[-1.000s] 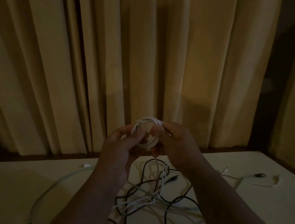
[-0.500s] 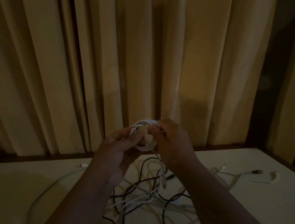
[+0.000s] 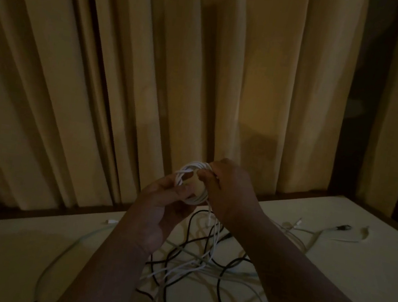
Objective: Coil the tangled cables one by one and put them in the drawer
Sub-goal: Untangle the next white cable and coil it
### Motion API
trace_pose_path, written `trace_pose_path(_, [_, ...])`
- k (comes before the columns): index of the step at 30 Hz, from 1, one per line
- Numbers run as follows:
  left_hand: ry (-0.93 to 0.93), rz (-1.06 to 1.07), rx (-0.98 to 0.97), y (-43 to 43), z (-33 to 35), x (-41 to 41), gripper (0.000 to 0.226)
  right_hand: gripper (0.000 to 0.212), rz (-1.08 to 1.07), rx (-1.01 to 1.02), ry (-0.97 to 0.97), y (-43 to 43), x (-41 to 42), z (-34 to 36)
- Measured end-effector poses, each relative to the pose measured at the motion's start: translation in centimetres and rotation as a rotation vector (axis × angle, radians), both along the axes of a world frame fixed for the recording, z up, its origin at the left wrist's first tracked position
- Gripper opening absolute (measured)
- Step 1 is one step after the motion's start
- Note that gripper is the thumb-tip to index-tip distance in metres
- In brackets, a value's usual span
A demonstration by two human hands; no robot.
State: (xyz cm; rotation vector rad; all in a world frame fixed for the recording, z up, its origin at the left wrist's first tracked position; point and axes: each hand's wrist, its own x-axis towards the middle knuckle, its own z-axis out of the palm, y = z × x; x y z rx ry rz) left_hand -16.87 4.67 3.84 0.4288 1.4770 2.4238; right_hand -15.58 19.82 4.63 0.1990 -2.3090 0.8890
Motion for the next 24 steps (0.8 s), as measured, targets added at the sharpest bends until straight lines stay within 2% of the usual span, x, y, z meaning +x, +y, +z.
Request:
trace_pose_path(5, [0.081, 0.169, -0.147, 0.3, 0.2, 0.1, 0.027, 0.030, -0.012, -0.055, 0.000, 0.4, 0.2, 0.0])
trace_pose_path(7, [0.141, 0.302, -0.228, 0.2, 0.0, -0.3, 0.031, 0.031, -0.020, -0.031, 0.019, 0.4, 0.3, 0.2])
trace_pose_path(10, [0.403, 0.606, -0.584, -0.3, 0.1, -0.5, 0.018, 0.032, -0.040, 0.008, 0.034, 0.5, 0.1, 0.0])
trace_pose_path(13, [0.523, 0.621, -0.744, -1.1, 0.9, -0.1, 0.011, 0.031, -0.028, 0.011, 0.020, 0.8, -0.1, 0.0])
trace_pose_path(18, [0.542, 0.487, -0.839, -3.4, 1.8, -0.9, 0.006, 0.030, 0.010, 0.073, -0.019, 0.5, 0.2, 0.4])
trace_pose_path(20, [0.488, 0.431, -0.776, -3.7, 1.7, -1.1, 0.010, 0.029, 0.032, 0.065, -0.057, 0.5, 0.6, 0.7])
trace_pose_path(24, [0.245, 0.371, -0.552, -2.9, 1.9, -1.0, 0.018, 0.020, 0.074, 0.091, -0.147, 1.2, 1.3, 1.4])
